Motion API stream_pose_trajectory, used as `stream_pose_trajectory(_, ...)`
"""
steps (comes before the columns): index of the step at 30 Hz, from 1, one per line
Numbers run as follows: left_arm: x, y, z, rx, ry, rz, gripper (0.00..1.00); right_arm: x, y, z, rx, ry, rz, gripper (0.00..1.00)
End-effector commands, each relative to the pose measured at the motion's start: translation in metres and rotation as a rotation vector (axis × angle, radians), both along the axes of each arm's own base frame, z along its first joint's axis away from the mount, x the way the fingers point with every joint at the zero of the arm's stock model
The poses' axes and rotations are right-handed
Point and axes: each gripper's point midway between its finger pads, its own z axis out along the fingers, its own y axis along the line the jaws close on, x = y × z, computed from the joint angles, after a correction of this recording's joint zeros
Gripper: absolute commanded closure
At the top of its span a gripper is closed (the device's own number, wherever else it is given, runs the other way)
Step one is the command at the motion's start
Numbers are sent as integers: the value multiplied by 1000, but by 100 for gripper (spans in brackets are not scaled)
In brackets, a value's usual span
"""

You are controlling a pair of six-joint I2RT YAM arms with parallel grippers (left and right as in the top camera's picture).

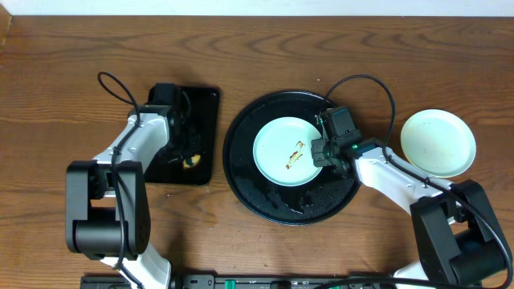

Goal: Clean dirty plates on tray and stack at the side

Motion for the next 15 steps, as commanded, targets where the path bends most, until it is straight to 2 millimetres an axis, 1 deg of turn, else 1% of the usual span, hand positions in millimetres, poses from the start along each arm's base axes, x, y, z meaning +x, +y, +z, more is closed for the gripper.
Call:
stream_pose_trajectory(1,-13,-57,-2,-335,-32,-341,93,-5,-9,-5,-49,16,11,99)
stream_pose_trajectory(2,-12,-53,-3,-313,-29,-328,93,-5,-9,-5,-49,16,11,99)
stream_pose_trajectory(3,-10,-40,-8,-239,-9,-257,92,-5,-9,-5,-50,17,10,99)
stream_pose_trajectory(5,-10,-4,-16,-38,45,-39,93,-6,-10,-6,-51,21,11,99)
stream_pose_trajectory(6,-13,13,-16,51,71,67,93,-6,-10,-6,-52,23,11,99)
stream_pose_trajectory(7,-17,23,-13,108,90,152,93,-7,-10,-6,-53,24,11,99)
stream_pose_trajectory(8,-16,25,-9,115,91,186,93,-7,-10,-6,-54,26,11,99)
stream_pose_trajectory(9,-12,20,-5,85,77,164,93,-7,-10,-6,-54,26,11,99)
stream_pose_trajectory(10,-5,11,1,40,50,101,93,-7,-10,-6,-54,26,11,99)
stream_pose_trajectory(12,7,-1,19,-17,-19,-7,93,-7,-10,-6,-53,25,11,99)
stream_pose_trajectory(15,21,-2,51,-10,-141,-55,93,-7,-10,-6,-53,25,11,99)
